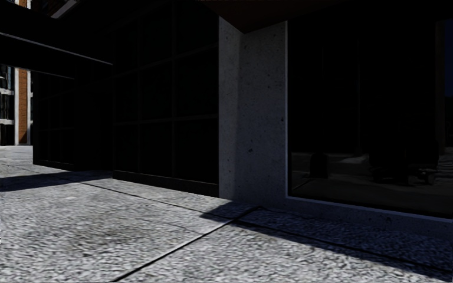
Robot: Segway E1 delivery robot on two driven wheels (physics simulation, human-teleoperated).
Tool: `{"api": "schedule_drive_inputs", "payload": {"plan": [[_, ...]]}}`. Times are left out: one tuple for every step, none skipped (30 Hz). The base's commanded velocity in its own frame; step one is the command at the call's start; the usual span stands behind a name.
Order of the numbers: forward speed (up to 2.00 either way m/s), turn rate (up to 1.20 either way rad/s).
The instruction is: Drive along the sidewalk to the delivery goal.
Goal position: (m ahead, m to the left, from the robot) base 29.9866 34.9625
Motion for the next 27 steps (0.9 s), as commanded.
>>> {"api": "schedule_drive_inputs", "payload": {"plan": [[1.28,0.5],[1.28,0.5],[1.28,0.5],[1.31,0.5],[1.38,0.5],[1.44,0.5],[1.44,0.5],[1.47,0.5],[1.49,0.5],[1.49,0.5],[1.5,0.5],[1.51,0.5],[1.51,0.5],[1.52,0.5],[1.52,0.5],[1.52,0.5],[1.52,0.5],[1.52,0.5],[1.52,0.5],[1.52,0.5],[1.52,0.5],[1.52,0.5],[1.52,0.5],[1.52,0.5],[1.52,0.5],[1.52,0.52],[1.52,0.52]]}}
